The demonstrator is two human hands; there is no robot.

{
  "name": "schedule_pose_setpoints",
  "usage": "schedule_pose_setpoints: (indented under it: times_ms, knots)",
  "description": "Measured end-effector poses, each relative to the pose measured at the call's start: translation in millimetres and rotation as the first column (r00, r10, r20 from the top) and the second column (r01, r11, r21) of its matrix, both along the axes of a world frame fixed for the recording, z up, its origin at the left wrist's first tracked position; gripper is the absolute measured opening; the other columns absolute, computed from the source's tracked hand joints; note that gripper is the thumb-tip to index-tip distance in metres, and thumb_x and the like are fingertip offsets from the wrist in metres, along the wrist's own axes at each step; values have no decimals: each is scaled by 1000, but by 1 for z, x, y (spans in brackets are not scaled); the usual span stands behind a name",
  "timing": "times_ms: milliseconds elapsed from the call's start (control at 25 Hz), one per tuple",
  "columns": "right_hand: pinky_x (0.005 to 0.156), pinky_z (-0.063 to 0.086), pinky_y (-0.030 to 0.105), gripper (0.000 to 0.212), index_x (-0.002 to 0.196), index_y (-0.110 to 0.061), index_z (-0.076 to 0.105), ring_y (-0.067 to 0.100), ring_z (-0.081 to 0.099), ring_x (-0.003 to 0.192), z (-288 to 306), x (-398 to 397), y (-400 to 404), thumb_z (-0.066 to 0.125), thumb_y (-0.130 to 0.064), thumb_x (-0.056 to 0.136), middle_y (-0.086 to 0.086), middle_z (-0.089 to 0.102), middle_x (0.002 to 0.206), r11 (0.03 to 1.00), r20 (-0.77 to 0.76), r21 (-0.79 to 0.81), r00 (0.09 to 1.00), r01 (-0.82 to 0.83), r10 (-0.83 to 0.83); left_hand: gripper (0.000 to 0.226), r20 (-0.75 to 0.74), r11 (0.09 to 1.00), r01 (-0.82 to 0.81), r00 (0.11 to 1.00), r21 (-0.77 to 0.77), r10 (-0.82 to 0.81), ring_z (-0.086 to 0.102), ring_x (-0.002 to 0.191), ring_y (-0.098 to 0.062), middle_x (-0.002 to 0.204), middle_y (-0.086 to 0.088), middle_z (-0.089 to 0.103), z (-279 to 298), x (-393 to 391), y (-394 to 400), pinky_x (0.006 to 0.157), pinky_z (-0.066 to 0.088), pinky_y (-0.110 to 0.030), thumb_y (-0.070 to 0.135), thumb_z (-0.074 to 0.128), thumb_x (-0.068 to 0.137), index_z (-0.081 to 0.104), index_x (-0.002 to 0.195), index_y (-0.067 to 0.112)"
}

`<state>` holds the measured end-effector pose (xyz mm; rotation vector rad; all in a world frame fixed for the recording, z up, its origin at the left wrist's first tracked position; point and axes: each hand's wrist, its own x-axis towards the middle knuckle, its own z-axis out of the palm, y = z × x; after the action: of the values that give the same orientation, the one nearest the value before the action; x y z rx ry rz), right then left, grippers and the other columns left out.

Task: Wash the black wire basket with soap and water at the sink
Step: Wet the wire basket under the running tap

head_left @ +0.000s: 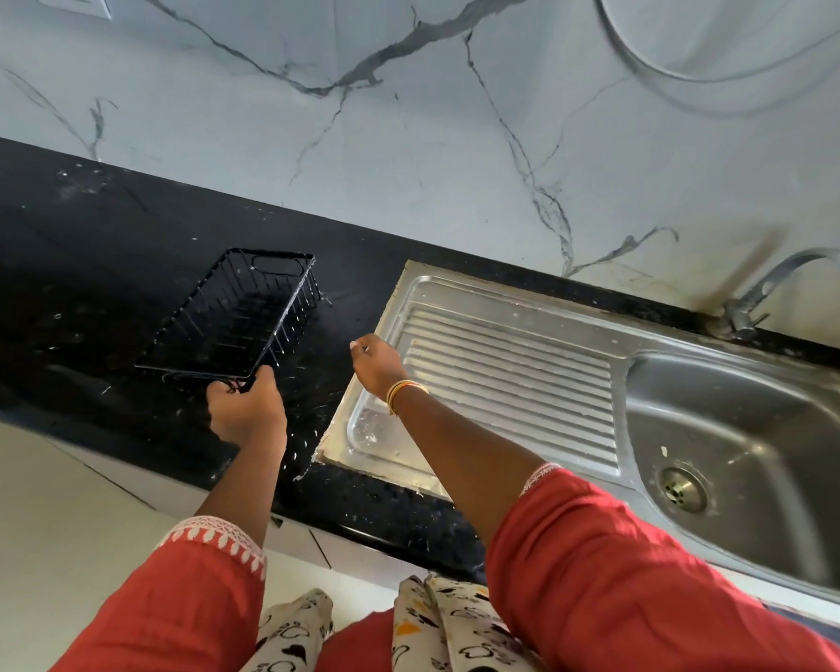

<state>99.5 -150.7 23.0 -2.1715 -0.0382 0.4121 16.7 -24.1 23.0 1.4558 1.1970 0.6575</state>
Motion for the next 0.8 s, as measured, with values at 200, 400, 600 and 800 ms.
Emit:
schedule_pose_setpoints:
  times_ms: [200,400,600,800]
  knots:
    - [103,42,44,47,135,-9,45,35,51,121,14,1,-32,39,-39,99,16,53,134,977,-50,147,987,155,-150,27,72,994,100,993,-37,-97,69,69,-28,76,-7,65,10,3,-17,69,59,-42,33,65,70,52,80,12]
    - [90,52,49,57,147,-22,24,34,61,109,24,-3,-108,43,-43,97,17,43,144,853,-136,394,940,342,-314,21,125,940,310,948,-140,-294,69,56,-33,82,-21,67,31,7,-70,58,60,-49,24,63,75,47,70,11]
    - [86,50,47,63,151,-27,10,37,61,107,44,-25,-225,44,-40,99,19,42,145,692,-163,567,884,447,-438,21,59,825,565,825,-32,-562,69,55,-34,83,-22,67,48,12,-164,54,60,-45,25,62,84,49,71,14]
    - [81,50,43,60,148,-26,16,30,65,92,62,-73,-387,49,-34,98,19,50,135,450,-218,658,725,604,-654,27,43,629,777,629,-11,-776,67,45,-27,68,-18,68,68,11,-322,53,59,-47,31,60,85,53,75,7]
